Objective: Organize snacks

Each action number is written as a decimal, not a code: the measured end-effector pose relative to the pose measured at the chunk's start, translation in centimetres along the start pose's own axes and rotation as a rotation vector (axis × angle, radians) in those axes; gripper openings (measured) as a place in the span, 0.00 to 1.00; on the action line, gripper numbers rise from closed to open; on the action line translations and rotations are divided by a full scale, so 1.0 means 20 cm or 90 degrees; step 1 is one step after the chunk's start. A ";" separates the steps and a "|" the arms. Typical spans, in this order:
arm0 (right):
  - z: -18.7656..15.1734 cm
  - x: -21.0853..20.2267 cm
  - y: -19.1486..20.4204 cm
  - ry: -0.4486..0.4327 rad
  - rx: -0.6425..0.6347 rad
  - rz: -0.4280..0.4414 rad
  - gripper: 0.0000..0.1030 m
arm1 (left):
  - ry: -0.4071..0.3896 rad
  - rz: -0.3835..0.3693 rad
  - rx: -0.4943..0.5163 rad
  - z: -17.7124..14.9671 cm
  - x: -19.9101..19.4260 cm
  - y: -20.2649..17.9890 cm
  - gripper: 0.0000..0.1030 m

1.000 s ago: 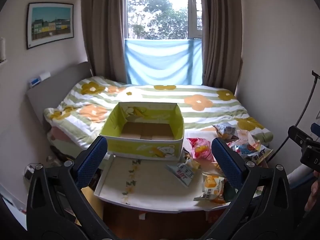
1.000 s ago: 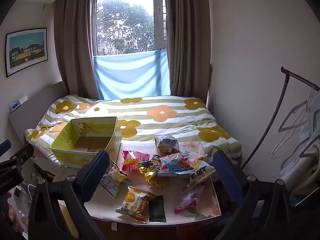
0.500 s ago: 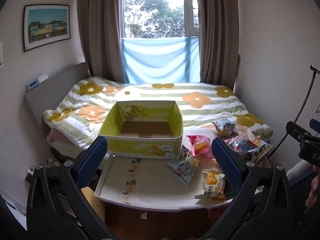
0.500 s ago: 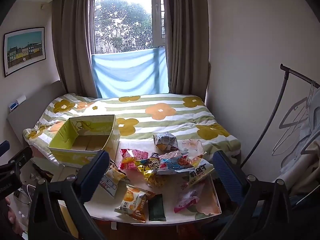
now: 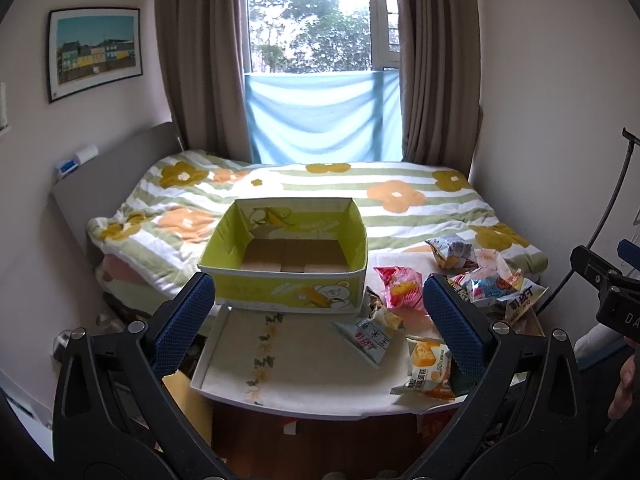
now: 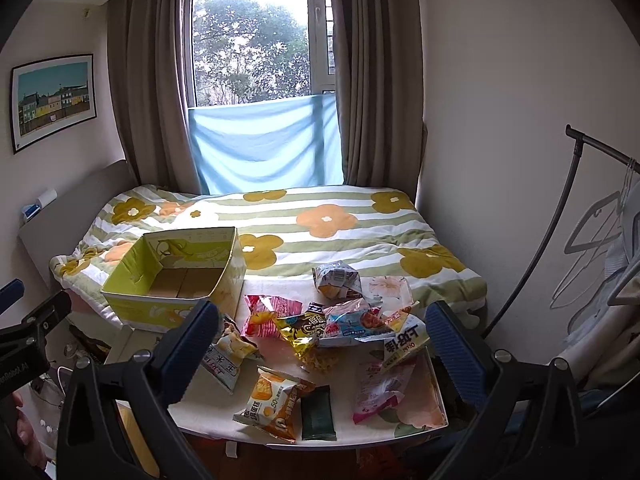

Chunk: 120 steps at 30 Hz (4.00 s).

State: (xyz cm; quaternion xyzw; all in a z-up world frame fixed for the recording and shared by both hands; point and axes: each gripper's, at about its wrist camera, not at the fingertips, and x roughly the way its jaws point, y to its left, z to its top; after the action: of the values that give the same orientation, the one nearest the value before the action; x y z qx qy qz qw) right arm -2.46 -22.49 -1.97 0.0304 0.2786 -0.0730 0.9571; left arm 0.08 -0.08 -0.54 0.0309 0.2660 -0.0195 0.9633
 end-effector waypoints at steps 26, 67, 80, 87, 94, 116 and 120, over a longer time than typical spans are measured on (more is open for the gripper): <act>0.01 -0.02 0.01 -0.001 -0.002 0.009 1.00 | -0.013 0.000 -0.011 0.01 -0.03 0.02 1.00; -0.04 0.01 -0.10 0.012 0.028 -0.031 1.00 | 0.052 -0.039 0.001 0.01 0.12 -0.03 1.00; -0.26 0.18 -0.28 0.109 0.101 -0.095 1.00 | 0.200 -0.179 0.057 -0.24 0.49 -0.21 1.00; -0.42 0.37 -0.39 0.189 0.115 -0.100 1.00 | 0.280 -0.209 0.057 -0.43 0.69 -0.39 1.00; -0.58 0.74 -0.48 0.271 0.111 -0.040 1.00 | 0.344 -0.212 0.047 -0.62 0.91 -0.60 1.00; -0.80 1.22 -0.52 0.309 0.083 0.006 1.00 | 0.424 -0.181 0.049 -0.89 1.30 -0.81 0.65; -0.79 1.26 -0.53 0.310 0.081 0.007 0.99 | 0.422 -0.186 0.046 -0.91 1.30 -0.79 0.62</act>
State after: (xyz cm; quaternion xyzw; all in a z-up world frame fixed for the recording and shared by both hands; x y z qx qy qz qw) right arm 8.46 -34.44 -28.99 0.1088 0.4959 -0.0760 0.8582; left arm 12.18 -15.19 -30.21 0.0308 0.5647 -0.1554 0.8100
